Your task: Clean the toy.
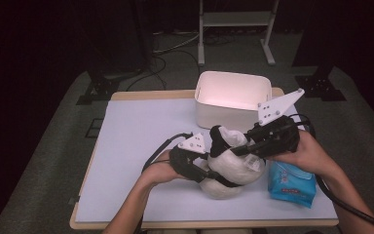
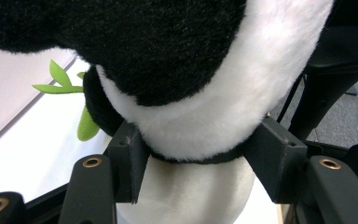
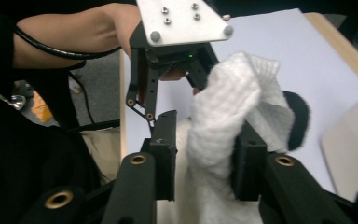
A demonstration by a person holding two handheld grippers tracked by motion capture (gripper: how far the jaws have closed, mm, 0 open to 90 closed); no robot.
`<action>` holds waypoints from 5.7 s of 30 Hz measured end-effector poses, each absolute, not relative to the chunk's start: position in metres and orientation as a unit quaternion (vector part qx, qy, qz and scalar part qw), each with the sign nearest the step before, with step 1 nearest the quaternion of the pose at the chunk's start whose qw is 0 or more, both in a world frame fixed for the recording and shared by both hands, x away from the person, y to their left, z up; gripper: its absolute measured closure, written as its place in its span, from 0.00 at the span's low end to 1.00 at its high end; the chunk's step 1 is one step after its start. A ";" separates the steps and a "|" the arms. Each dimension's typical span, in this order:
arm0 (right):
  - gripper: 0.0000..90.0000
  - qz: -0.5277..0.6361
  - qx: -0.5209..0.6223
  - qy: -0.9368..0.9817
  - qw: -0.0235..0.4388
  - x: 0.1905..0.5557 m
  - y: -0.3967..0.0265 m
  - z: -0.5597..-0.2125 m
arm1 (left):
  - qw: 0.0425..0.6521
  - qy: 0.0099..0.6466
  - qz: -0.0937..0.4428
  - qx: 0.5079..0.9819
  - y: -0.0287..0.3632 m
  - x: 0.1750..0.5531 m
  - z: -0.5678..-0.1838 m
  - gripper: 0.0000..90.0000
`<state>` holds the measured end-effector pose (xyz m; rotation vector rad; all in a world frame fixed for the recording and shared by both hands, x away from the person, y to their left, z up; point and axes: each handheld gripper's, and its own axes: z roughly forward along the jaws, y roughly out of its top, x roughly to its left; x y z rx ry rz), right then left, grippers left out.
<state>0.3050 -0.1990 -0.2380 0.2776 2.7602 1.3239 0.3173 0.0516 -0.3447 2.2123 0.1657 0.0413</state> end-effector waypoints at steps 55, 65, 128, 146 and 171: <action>0.90 0.389 0.120 0.912 0.050 0.316 -0.189 -0.265 | 0.535 0.068 -0.020 0.842 0.045 0.329 -0.374 0.32; 0.90 0.416 0.120 0.899 0.058 0.320 -0.177 -0.259 | 0.513 0.070 -0.002 0.855 0.059 0.326 -0.355 0.54; 0.89 0.387 0.169 0.905 0.058 0.336 -0.210 -0.299 | 0.398 0.114 0.055 0.909 0.094 0.334 -0.357 0.47; 0.89 0.396 0.163 0.904 0.020 0.348 -0.181 -0.314 | 0.376 0.107 0.078 0.917 0.090 0.327 -0.351 0.47; 0.89 0.373 0.202 0.905 0.025 0.341 -0.226 -0.319 | 0.404 0.121 0.063 0.904 0.097 0.323 -0.360 0.44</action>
